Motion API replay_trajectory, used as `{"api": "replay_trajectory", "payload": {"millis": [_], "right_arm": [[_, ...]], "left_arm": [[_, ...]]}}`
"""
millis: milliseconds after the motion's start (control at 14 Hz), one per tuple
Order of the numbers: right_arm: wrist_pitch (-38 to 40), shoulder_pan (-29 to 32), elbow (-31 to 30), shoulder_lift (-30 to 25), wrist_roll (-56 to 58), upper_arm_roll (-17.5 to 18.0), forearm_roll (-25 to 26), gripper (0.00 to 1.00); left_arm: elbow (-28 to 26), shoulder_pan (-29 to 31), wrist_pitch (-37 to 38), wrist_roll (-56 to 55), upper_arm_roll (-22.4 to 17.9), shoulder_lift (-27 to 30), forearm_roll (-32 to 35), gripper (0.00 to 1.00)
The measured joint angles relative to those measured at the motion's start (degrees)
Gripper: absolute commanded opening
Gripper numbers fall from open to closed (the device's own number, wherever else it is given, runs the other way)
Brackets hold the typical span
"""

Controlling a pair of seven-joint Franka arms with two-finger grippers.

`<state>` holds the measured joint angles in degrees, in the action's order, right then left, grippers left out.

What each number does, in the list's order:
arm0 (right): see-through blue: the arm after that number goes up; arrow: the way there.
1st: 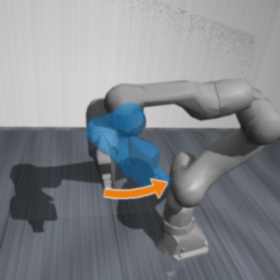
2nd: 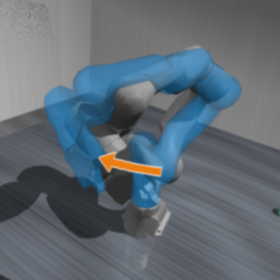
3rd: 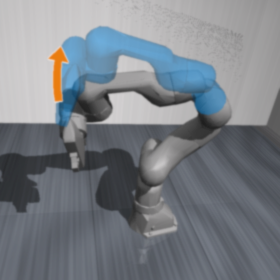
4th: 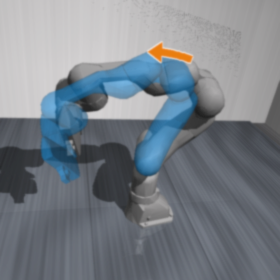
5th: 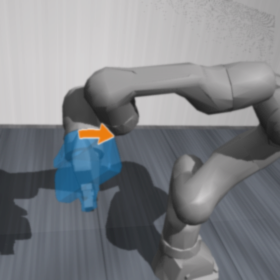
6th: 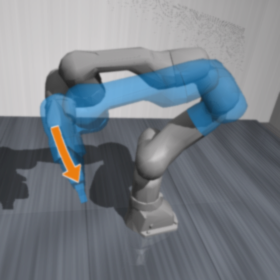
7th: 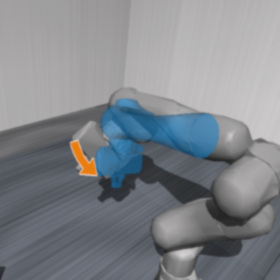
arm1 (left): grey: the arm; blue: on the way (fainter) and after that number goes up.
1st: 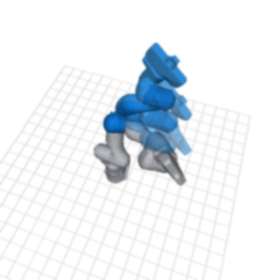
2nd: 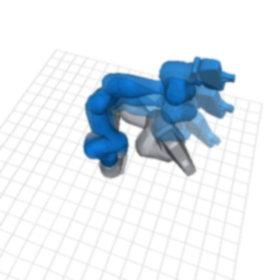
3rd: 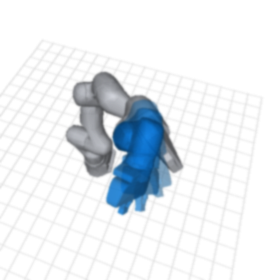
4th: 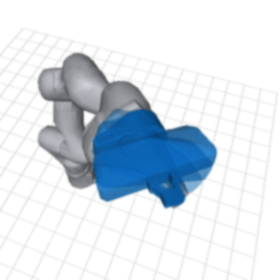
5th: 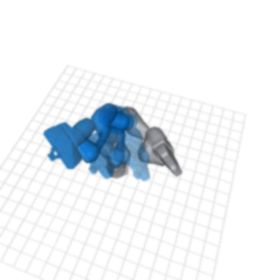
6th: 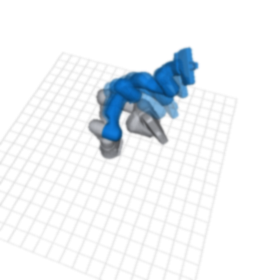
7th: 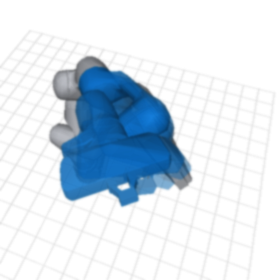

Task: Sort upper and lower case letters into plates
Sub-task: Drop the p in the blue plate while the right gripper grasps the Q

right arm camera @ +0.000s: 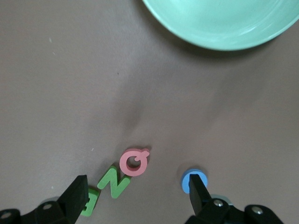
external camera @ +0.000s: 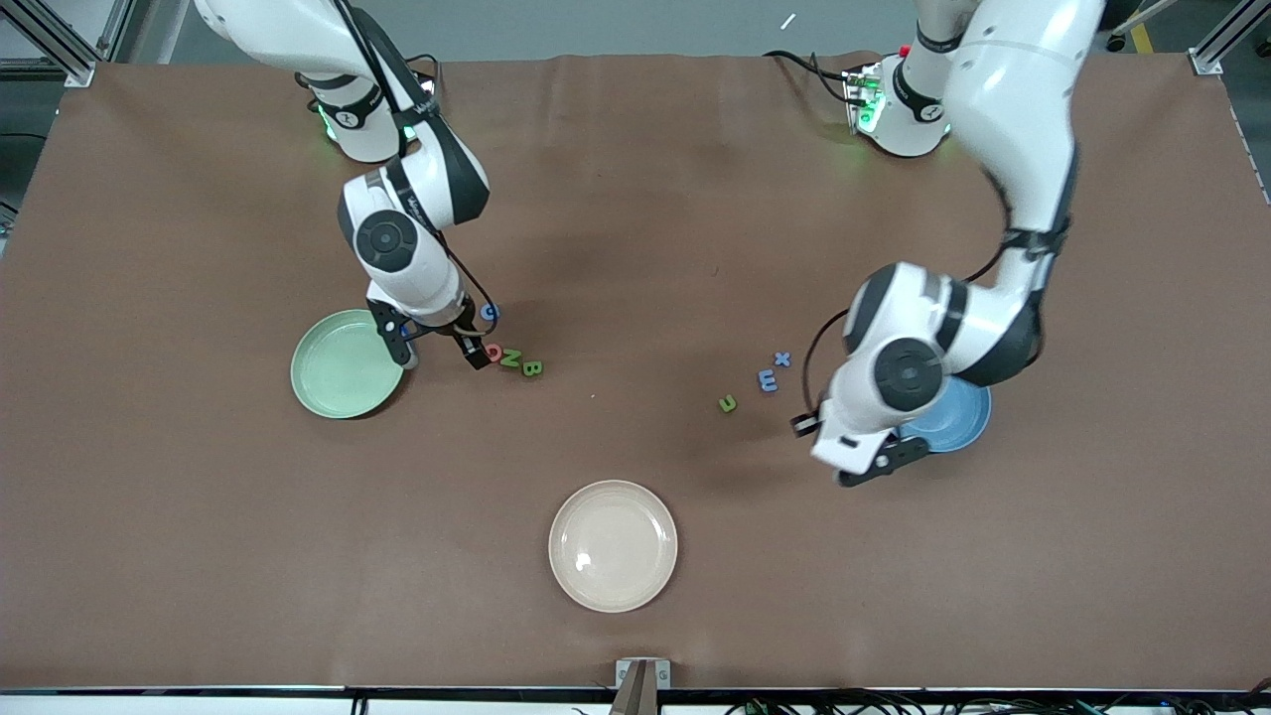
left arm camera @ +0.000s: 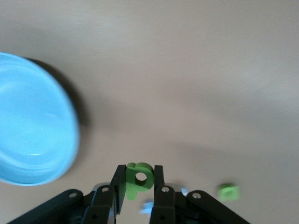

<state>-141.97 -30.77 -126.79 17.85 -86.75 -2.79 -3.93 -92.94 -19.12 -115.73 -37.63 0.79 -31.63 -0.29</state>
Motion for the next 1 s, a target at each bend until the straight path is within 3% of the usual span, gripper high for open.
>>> {"api": "replay_trajectory", "payload": {"millis": [214, 429, 643, 1000], "right_arm": [[-1.9, -0.1, 0.2, 2.2, -0.8, -0.1, -0.3, 0.73], [-3.0, -0.1, 0.4, 3.1, -1.0, -0.1, -0.8, 0.69], [-3.5, -0.2, 1.2, 4.1, -1.0, -0.1, -1.0, 0.69], [-3.7, -0.3, 2.5, 6.2, -1.0, -0.1, -1.3, 0.65]], "left_arm": [[-10.3, 5.1, -1.8, 9.4, -0.1, 6.0, 3.3, 0.09], [-17.9, 10.0, -8.2, 16.7, -0.1, 8.5, 6.6, 0.09], [-22.1, 13.5, -14.8, 21.6, -0.1, 8.3, 8.0, 0.09], [-24.5, 17.2, -21.4, 27.3, -0.1, 6.0, 8.3, 0.1]]}}
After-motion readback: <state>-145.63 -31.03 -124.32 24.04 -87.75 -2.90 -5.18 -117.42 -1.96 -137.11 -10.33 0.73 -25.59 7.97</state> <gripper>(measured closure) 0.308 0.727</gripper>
